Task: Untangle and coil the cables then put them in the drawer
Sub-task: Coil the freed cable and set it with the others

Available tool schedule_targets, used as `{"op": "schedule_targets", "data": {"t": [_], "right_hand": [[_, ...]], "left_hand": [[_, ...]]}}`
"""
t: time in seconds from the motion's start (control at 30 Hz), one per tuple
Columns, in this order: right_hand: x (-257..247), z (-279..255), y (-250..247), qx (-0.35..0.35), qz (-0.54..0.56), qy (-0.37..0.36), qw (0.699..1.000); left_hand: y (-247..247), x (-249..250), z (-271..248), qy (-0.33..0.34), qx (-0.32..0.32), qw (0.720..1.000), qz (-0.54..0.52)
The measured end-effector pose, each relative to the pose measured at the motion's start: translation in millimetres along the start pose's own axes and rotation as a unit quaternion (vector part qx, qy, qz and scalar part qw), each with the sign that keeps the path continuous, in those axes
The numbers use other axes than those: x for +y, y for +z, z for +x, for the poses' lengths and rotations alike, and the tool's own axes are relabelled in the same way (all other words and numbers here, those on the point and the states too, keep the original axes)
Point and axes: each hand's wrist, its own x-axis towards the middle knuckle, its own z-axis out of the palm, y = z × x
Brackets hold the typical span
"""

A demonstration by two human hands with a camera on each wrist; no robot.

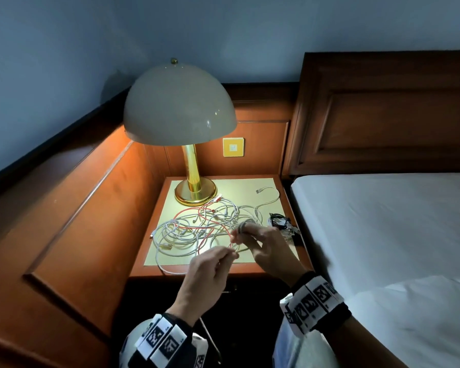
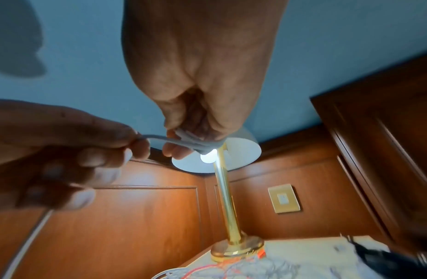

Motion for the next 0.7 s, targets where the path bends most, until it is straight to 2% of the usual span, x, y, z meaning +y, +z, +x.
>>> {"op": "schedule_targets", "data": {"t": [0.1, 0.2, 0.33, 0.5, 0.57, 0.63, 0.67, 0.7], "right_hand": [[1.2, -9.6, 1.7, -0.055, 0.081, 0.080, 0.992], [-0.2, -15.3, 7.2, -0.093, 0.150, 0.127, 0.976], [3.6, -19.5, 16.1, -0.080, 0.329, 0.186, 0.922], [-7.0, -25.9, 20.9, -0.103, 0.443, 0.219, 0.863], [-10.5, -27.8, 20.1, -0.116, 0.479, 0.234, 0.838], [-14.6, -30.0, 20.0, -0.129, 0.517, 0.232, 0.814], [-17.1, -31.4, 20.9, -0.135, 0.534, 0.224, 0.804], [-19.1, -32.6, 22.5, -0.138, 0.548, 0.214, 0.797]], "left_hand": [[-12.8, 1.7, 13.4, 0.015, 0.007, 0.999, 0.044], [-18.3, 0.9, 20.7, 0.023, -0.022, 0.999, 0.019], [-17.4, -9.3, 23.8, -0.011, -0.021, 1.000, -0.008], [-16.7, -11.6, 23.6, -0.051, -0.045, 0.993, -0.093], [-15.3, -9.6, 20.4, -0.094, -0.066, 0.968, -0.225], [-10.0, -7.2, 16.2, -0.170, -0.067, 0.902, -0.392], [-7.1, -8.2, 14.3, -0.204, -0.055, 0.878, -0.429], [-4.2, -8.5, 13.5, -0.229, -0.037, 0.869, -0.436]]}}
